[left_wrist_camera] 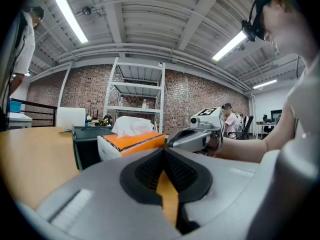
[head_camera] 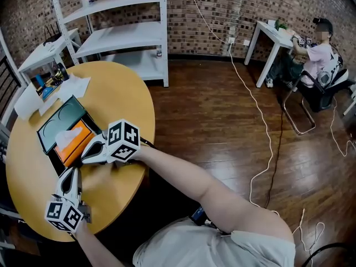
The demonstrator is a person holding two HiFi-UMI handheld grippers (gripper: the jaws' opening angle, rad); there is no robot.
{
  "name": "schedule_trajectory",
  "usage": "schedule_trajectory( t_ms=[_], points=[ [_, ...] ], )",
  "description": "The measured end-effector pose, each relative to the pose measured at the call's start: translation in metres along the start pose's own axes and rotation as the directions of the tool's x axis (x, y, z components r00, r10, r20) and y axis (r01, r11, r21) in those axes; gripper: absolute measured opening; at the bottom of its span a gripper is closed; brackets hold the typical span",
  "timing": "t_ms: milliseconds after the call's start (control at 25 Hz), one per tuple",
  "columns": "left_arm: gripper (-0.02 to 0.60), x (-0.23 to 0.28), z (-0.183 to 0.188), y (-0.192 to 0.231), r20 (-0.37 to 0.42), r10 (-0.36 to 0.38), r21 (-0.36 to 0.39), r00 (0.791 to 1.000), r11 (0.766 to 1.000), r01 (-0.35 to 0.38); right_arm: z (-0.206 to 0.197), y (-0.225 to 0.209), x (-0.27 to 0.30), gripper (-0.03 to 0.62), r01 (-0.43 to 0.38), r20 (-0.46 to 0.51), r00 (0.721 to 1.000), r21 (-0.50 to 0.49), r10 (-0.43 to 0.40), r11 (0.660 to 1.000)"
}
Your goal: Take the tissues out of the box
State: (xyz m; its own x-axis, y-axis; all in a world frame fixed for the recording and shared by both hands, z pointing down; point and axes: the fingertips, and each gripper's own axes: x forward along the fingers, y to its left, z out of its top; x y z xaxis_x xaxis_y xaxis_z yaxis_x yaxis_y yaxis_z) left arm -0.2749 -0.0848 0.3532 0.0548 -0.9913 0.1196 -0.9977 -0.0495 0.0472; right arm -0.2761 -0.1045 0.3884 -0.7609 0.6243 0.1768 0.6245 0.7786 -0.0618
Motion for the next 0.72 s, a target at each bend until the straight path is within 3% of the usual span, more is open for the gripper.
schedule_trajectory(
  t_ms=[720],
  points=[
    [0.0,-0.001,0.001,0.0,0.004,0.004,0.001,1.0,1.0,-0.004,0.0,0.001,0.003,0.002,-0.007,-0.004,1.0,-0.001,0.007,1.0]
  ],
)
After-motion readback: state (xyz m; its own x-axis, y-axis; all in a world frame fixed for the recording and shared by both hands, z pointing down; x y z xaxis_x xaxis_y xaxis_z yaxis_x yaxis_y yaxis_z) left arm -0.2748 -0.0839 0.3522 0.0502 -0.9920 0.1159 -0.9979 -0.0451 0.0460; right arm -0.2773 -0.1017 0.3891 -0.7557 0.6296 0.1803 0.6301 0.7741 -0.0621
